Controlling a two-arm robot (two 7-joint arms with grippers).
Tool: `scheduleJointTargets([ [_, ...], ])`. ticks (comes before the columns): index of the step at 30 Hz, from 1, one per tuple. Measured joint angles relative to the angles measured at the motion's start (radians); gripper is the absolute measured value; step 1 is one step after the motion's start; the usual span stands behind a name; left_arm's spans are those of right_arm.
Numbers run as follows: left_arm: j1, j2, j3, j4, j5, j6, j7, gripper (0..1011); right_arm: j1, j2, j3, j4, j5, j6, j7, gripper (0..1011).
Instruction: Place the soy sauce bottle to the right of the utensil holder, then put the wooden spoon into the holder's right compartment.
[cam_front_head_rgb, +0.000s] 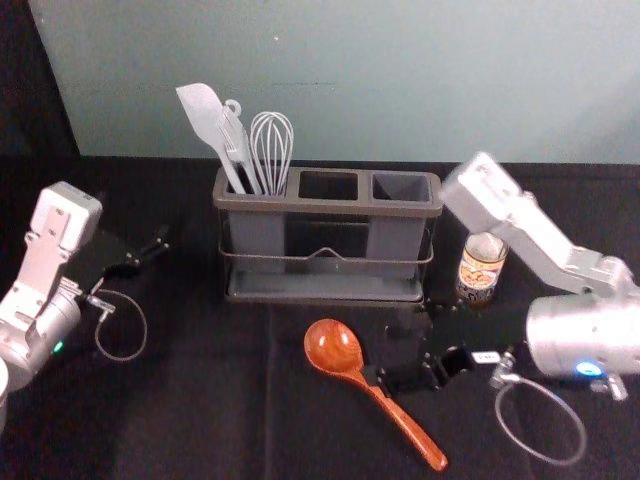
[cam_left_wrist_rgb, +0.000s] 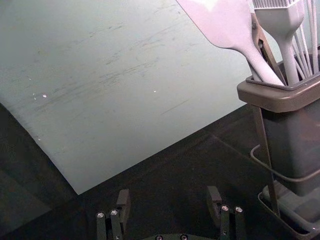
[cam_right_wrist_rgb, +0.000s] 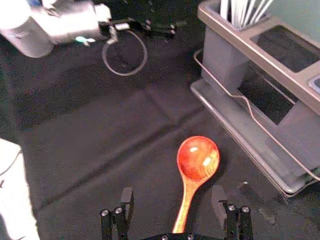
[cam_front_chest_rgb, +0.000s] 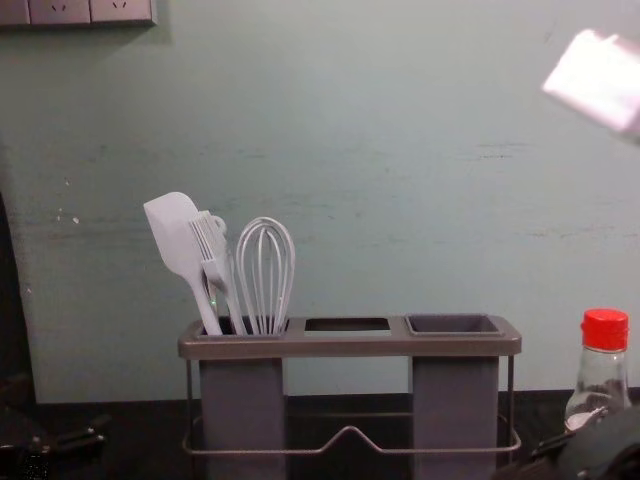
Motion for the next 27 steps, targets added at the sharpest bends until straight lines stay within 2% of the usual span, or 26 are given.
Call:
scheduleJointTargets([
  [4, 0.0, 0.0, 0.0, 0.0, 0.0, 0.0, 0.0, 1005, 0.047, -0.049, -0.055, 0.039, -0.036, 0.054, -0.033, 1002],
  [8, 0.0, 0.0, 0.0, 0.0, 0.0, 0.0, 0.0, 1005, 0.074, -0.089, -0.089, 0.075, -0.064, 0.089, -0.045, 1002],
  [16, 0.0, 0.0, 0.0, 0.0, 0.0, 0.0, 0.0, 1005, 0.103, -0.173, -0.127, 0.145, -0.117, 0.147, -0.082, 1002],
  [27, 0.0, 0.0, 0.0, 0.0, 0.0, 0.0, 0.0, 1005, 0.12, -0.247, -0.16, 0.222, -0.172, 0.162, -0.103, 1002],
])
